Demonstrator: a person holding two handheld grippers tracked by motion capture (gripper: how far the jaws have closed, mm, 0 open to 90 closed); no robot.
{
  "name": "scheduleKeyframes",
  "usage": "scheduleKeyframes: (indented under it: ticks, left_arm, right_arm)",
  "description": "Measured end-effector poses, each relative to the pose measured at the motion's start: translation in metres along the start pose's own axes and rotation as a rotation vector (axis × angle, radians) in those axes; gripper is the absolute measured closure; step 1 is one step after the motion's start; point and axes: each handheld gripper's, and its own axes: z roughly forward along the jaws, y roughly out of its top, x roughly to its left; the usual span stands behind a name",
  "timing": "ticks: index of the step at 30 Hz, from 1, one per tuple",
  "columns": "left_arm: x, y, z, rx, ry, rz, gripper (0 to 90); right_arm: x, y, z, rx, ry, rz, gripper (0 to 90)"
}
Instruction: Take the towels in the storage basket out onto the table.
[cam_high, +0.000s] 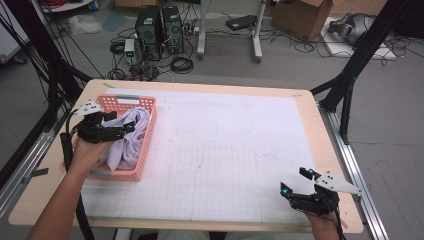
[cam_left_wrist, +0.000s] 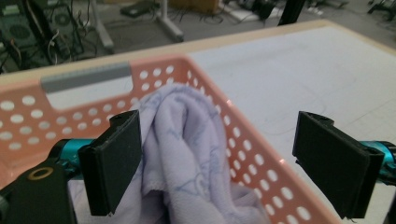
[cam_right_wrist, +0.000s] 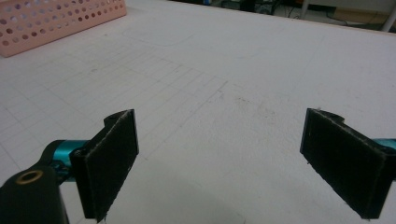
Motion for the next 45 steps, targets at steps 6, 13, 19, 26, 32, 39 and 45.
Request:
scheduleKeyframes:
  ticks: [6, 13, 19, 26, 32, 39, 45]
  left_arm:
    - [0.008, -0.013, 0.014, 0.113, 0.035, -0.015, 16.6]
    - [0.017, -0.029, 0.027, 0.319, 0.166, -0.079, 15.5]
    - [0.018, -0.036, 0.045, 0.431, 0.17, -0.096, 6.5]
    - [0.019, -0.039, 0.053, 0.457, 0.174, -0.09, 1.7]
    - [0.018, -0.04, 0.055, 0.48, 0.193, -0.038, 7.5]
    - [0.014, -0.037, 0.052, 0.495, 0.176, 0.02, 40.8]
    - [0.019, -0.035, 0.044, 0.447, 0.125, -0.062, 55.3]
  right_arm:
    - [0.0, -0.001, -0.001, 0.004, -0.001, 0.007, 10.1]
    - [-0.001, -0.001, -0.001, 0.003, -0.003, 0.007, 10.1]
    - [-0.001, -0.001, 0.002, 0.006, -0.001, 0.014, 10.2]
    - [0.001, 0.0, 0.006, 0.015, 0.01, 0.011, 10.2]
    - [0.002, 0.0, 0.006, 0.015, 0.006, 0.01, 10.2]
    - [0.002, 0.001, 0.004, 0.013, 0.004, 0.006, 10.4]
    - [0.001, 0.002, 0.003, 0.008, -0.003, 0.015, 10.4]
